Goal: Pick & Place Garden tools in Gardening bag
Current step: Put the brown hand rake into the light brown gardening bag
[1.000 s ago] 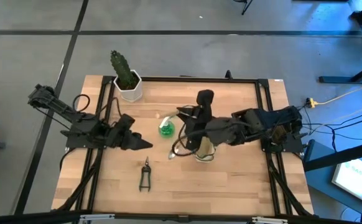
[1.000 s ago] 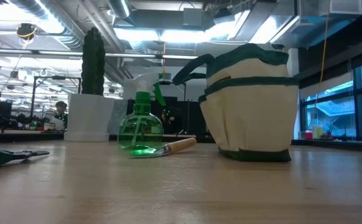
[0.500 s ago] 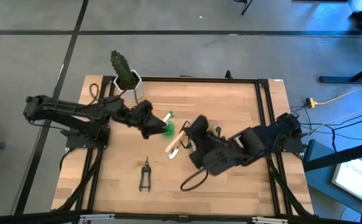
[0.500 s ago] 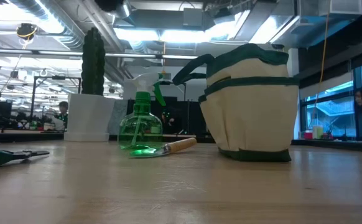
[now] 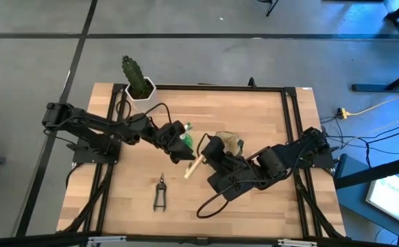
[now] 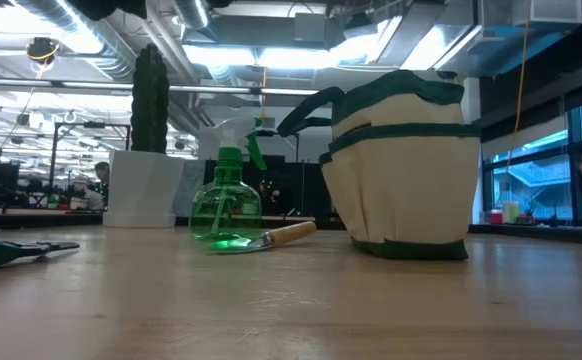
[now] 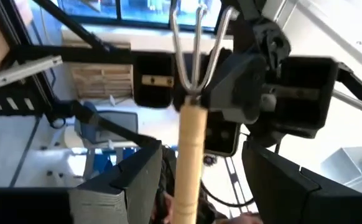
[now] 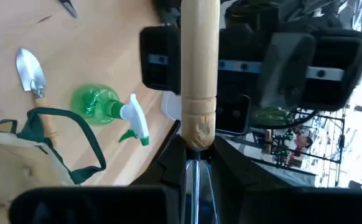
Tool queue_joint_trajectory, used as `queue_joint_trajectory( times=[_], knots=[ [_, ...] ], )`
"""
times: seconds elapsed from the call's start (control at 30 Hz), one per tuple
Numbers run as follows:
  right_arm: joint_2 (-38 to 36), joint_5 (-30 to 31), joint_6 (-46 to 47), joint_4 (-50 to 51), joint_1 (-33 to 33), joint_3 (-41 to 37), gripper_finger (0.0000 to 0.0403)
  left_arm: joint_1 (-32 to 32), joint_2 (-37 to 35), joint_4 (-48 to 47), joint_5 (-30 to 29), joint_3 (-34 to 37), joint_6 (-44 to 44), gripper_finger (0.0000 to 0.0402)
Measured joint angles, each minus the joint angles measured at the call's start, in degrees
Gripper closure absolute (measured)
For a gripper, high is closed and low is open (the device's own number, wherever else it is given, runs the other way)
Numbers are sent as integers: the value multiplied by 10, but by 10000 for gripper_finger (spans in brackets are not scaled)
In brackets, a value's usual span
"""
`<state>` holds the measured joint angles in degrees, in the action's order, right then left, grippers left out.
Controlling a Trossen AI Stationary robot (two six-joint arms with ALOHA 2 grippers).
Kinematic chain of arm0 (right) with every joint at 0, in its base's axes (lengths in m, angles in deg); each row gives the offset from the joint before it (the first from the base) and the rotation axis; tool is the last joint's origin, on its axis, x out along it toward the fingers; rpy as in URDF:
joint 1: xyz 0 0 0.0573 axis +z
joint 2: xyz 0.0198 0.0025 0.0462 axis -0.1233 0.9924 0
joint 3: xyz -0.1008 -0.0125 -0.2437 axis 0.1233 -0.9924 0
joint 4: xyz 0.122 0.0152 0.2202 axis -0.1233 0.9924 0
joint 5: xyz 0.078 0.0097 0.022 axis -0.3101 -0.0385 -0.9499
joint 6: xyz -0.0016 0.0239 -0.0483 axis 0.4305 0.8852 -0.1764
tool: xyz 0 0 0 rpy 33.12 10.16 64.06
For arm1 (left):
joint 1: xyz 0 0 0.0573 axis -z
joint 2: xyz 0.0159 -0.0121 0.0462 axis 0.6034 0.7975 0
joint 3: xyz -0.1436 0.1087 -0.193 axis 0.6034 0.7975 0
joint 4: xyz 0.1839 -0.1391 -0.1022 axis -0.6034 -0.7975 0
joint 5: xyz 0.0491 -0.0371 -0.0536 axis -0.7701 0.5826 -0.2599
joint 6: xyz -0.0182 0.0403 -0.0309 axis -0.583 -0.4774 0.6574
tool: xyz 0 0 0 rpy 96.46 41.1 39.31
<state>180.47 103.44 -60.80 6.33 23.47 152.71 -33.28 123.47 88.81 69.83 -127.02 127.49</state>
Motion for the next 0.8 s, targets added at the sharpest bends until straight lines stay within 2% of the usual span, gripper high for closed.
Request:
queue_joint_trajectory(
  times=[0.1,0.3,0.43,0.8],
  knots=[
    [0,-3,0,0,-2,0,355,15,6,-1,-2,0,0,183],
    [0,-44,32,0,-18,0,355,33,15,2,-19,-5,-6,183],
    [0,-28,10,-7,-21,0,355,36,15,0,-20,-20,-16,183],
    [11,-34,0,-24,-28,1,355,32,15,-22,-15,-35,-21,183]
  ],
)
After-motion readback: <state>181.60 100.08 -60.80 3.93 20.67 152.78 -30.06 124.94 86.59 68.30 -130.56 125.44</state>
